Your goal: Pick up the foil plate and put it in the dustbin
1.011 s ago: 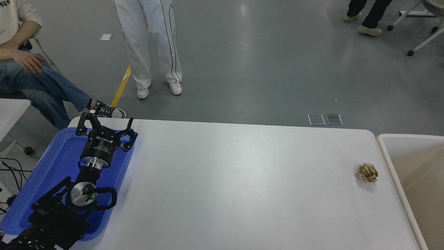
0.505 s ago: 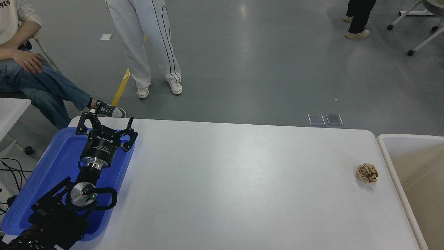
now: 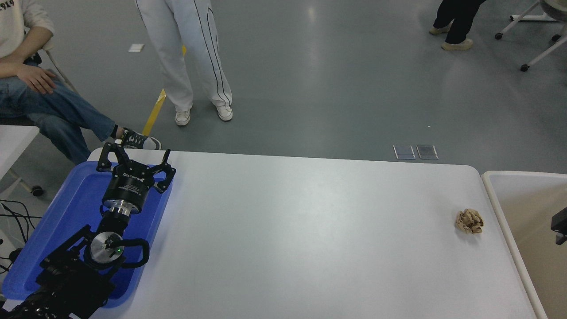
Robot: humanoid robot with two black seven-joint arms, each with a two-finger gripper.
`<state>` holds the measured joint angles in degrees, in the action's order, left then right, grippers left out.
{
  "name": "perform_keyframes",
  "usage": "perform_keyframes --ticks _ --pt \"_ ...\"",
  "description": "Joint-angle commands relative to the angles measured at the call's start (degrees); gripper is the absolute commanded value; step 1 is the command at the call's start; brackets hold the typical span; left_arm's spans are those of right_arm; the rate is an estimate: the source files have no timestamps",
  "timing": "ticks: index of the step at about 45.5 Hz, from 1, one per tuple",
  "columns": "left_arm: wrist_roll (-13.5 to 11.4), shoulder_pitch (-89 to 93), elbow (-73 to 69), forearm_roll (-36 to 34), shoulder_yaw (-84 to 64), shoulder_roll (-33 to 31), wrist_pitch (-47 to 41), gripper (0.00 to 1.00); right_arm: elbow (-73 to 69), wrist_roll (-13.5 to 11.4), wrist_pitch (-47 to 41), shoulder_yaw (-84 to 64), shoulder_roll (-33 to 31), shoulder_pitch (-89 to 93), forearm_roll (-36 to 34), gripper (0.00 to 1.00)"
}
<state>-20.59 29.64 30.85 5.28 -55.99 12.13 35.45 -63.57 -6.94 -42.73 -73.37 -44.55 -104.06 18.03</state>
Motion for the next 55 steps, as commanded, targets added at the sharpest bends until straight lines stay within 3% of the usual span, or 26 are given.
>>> perform_keyframes --ticks 1,16,28,40,55 --pt "0.02 -0.02 0.00 0.00 0.00 0.00 -0.03 1.00 -4.72 0.00 -2.27 -0.98 3.32 -10.28 -0.01 1.00" --pt "0.02 -0.02 0.00 0.00 0.00 0.00 -0.03 1.00 -6.82 0.26 -2.27 -0.28 13.43 -16.44 -0.10 1.00" --pt "-0.06 0.07 0.00 0.00 0.00 0.00 -0.03 1.00 -8.94 0.17 -2.27 4.38 15.10 -21.09 -0.10 1.00" --pt "-0.06 -0.02 0.00 0.00 0.00 0.00 -0.03 1.00 -10.95 0.17 -2.27 4.47 20.73 -24.52 -0.19 1.00" --pt "-0.06 -0.02 0.00 0.00 -0.09 0.00 -0.03 1.00 -13.07 0.17 -2.27 5.52 21.87 -27.51 -2.65 1.00"
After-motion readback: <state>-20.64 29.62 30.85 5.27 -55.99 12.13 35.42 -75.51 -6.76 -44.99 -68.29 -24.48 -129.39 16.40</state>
